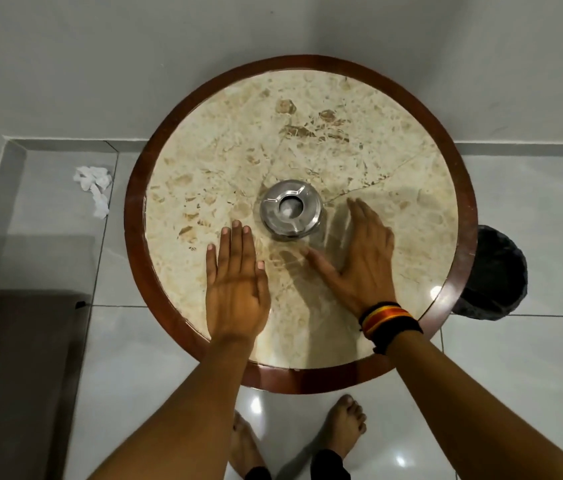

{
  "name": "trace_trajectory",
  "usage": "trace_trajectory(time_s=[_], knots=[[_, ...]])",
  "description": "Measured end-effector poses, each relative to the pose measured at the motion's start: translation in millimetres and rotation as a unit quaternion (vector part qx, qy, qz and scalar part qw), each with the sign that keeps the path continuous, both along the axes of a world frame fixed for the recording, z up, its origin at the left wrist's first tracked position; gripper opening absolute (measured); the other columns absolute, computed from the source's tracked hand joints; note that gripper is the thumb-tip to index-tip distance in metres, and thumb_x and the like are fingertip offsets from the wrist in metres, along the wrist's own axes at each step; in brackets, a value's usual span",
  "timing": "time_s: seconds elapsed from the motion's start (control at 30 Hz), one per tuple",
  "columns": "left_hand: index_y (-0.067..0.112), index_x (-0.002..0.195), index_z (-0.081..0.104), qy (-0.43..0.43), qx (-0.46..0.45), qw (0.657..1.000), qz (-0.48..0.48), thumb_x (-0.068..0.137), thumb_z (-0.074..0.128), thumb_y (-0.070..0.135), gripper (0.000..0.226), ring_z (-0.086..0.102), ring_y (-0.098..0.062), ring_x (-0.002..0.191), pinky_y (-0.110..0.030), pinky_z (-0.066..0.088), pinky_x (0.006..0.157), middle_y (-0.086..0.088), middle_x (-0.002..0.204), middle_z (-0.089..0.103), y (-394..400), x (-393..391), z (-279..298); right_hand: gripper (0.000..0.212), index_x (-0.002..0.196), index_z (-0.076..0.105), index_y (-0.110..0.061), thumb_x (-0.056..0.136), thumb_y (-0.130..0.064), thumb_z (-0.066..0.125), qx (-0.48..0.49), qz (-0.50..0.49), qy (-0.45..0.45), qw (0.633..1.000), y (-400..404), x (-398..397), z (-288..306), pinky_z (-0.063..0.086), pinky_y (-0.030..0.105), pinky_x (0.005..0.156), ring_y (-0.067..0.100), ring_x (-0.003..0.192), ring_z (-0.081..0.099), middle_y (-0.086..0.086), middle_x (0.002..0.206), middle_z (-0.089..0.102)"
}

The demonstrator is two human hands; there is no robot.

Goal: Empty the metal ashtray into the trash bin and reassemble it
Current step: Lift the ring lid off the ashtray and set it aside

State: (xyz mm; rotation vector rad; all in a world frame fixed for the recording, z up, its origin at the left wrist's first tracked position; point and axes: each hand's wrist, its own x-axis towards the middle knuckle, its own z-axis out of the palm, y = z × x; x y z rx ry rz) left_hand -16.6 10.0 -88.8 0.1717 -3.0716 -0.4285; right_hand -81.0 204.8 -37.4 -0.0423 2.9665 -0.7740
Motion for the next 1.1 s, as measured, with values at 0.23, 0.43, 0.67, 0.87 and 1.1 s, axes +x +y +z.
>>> trace_trajectory(time_s=[0.23,0.43,0.67,0.87,1.1], knots=[[0.009,0.169,0.023,-0.007,0.006,1.000,0.007,0.111,0.019,0.032,0.062,0.013,-0.025,0.167,-0.055,0.016,0.134,-0.010,0.179,0.019,1,-1,0,0.113,0.159,0.018,-0.014,0.074,-0.064,0.074,-0.068,0.034,0.010,0.997,-57,-37,0,0.031,0.059,0.114,0.027,0.145,0.034,0.007,0.159,0.033],[0.008,0.168,0.025,-0.005,0.009,1.000,0.005,0.111,0.022,0.032,0.062,0.015,-0.026,0.167,-0.057,0.020,0.133,-0.011,0.178,0.021,0,-1,-2,0.111,0.157,0.023,-0.011,0.071,-0.060,0.075,-0.042,0.037,0.033,0.998,-59,-45,-7,0.037,0.054,0.111,0.025,0.133,0.042,0.010,0.146,0.047],[0.007,0.168,0.024,-0.004,0.026,1.000,0.003,0.109,0.026,0.032,0.064,0.014,-0.026,0.167,-0.059,0.022,0.132,-0.012,0.179,0.020,0,-2,-1,0.120,0.156,0.019,-0.019,0.064,-0.063,0.081,-0.148,-0.018,0.032,0.988,-50,-63,19,0.035,0.057,0.111,0.022,0.128,0.045,0.004,0.140,0.049],[0.006,0.168,0.022,0.002,0.037,0.999,-0.006,0.109,0.027,0.029,0.064,0.011,-0.027,0.167,-0.058,0.018,0.133,-0.012,0.179,0.017,-2,-1,-1,0.110,0.156,0.024,-0.019,0.069,-0.060,0.078,-0.140,-0.120,0.000,0.983,-36,-150,15,0.015,0.062,0.120,0.029,0.140,0.037,0.008,0.148,0.044],[0.008,0.169,0.019,0.001,0.054,0.998,-0.010,0.108,0.026,0.030,0.065,0.008,-0.026,0.168,-0.056,0.014,0.134,-0.011,0.180,0.014,-2,-2,2,0.111,0.156,0.026,-0.018,0.068,-0.053,0.084,-0.081,-0.081,-0.052,0.992,-30,-180,-1,0.002,0.063,0.121,0.029,0.148,0.024,0.008,0.154,0.036]])
